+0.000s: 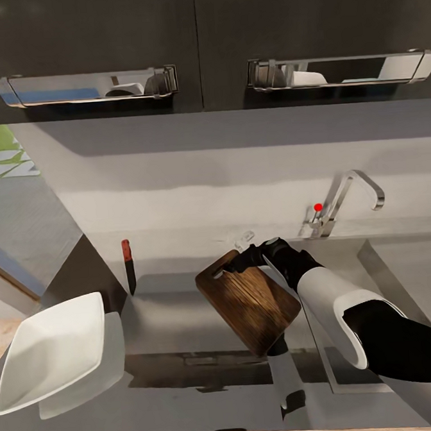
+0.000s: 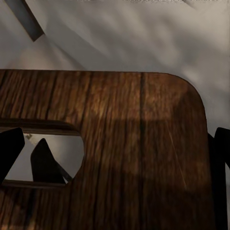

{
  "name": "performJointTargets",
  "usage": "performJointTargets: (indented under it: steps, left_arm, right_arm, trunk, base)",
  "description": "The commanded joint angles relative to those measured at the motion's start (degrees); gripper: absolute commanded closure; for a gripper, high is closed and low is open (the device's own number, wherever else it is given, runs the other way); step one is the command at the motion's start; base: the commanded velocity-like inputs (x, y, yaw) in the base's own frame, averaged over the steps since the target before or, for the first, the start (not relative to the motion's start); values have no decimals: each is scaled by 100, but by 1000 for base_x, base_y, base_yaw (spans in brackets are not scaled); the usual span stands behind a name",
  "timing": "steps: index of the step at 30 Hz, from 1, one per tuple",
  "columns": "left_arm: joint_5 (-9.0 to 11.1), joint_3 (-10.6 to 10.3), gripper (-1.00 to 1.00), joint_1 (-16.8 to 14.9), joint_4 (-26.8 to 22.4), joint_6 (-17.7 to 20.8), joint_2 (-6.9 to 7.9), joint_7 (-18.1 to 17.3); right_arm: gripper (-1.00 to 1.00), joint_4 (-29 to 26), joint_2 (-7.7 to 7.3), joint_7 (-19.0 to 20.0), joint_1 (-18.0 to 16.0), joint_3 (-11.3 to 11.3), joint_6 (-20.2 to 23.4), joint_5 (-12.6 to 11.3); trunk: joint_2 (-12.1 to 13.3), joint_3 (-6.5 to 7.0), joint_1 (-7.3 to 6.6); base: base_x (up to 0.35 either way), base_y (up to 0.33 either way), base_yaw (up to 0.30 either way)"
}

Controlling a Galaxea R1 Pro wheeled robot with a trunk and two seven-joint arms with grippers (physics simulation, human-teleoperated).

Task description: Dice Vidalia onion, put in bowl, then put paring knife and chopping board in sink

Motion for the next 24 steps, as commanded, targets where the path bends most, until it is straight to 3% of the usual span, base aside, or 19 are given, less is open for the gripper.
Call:
performJointTargets:
  steps: [1,13,14,24]
  left_arm:
    - [18,16,-100,2,-10,-12,-5,-4]
    - [18,16,-100,2,-9,-12,-5,-4]
    - [18,16,-100,2,-9,-12,-5,-4]
    - [18,16,-100,2,-10,-12,-5,-4]
  right_arm:
    - [-100,120,2,33,1,3,36,53]
    - [-100,125,6,25,1,5,33,51]
    - [100,125,13,16,1,5,37,50]
    - [100,125,21,-5,1,5,40,51]
  trunk:
    - [-7,-11,6]
    - [-7,-11,6]
    - [-7,-11,6]
    - [-7,-11,6]
  base:
    - [0,0,0]
    - [0,0,0]
    - [0,0,0]
    - [0,0,0]
